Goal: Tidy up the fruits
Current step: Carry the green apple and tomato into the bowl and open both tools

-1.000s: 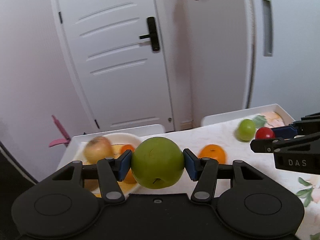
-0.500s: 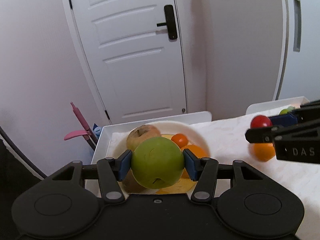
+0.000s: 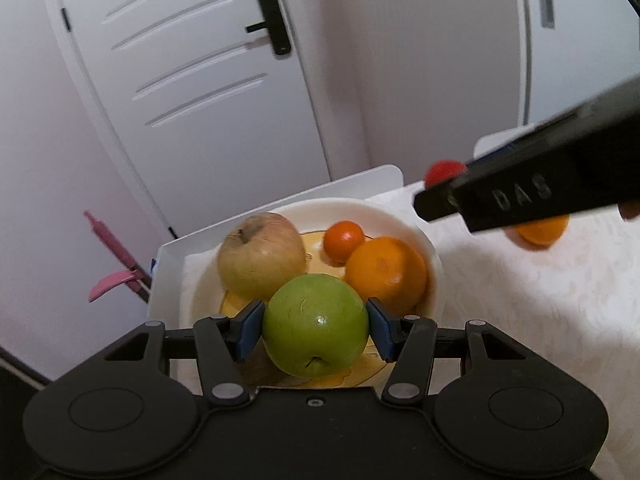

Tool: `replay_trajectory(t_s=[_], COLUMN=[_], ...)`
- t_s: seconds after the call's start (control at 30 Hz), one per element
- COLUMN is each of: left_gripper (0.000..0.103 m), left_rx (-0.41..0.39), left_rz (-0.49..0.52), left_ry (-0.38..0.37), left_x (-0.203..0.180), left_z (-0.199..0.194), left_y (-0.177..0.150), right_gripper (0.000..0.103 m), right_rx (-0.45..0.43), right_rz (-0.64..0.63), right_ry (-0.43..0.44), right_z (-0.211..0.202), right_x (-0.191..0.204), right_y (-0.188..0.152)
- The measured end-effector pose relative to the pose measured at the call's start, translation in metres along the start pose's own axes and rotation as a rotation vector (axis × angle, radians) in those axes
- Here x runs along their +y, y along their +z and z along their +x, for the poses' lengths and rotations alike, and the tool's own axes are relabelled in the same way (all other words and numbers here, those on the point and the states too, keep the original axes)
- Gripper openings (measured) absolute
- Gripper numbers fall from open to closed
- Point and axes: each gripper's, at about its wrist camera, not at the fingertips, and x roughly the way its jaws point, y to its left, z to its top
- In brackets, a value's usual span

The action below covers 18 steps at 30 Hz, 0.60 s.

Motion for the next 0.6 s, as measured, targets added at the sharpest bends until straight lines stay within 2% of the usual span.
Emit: replay_trajectory(t_s=[0.23, 0.33, 0.37, 0.43, 0.6], left_gripper=[0.060, 0.061, 0.065, 0.092, 0.094], left_rx=[0.017, 0.031, 0.019, 0.000, -0.013], left_rz=[0.032, -0.002, -0.004, -0.003, -0.043], left_ry=[-0.024, -0.041, -0.037, -0.031, -0.030], left_x=[-0.003, 0.001, 0.000, 0.000, 0.008], left_z=[0.008, 0.010, 0.008, 0.005, -0.006], left_y=[-0.007, -0.009, -0.009, -0.006, -0.004], right_gripper=[0.048, 0.048, 0.048, 0.048, 0.048], right_rx=[0.008, 0.013, 0.014, 0.015, 0.009], right_rz=[0.003, -0.005, -0.006, -0.004, -0.022], right_ry=[-0.022, -0.024, -0.024, -0.019, -0.018], right_z=[0.005, 0.006, 0.006, 0.006, 0.002], right_x=[-0.001, 0.000, 0.000, 0.000, -0.001], right_y=[0.000, 0.001, 0.002, 0.004, 0.011])
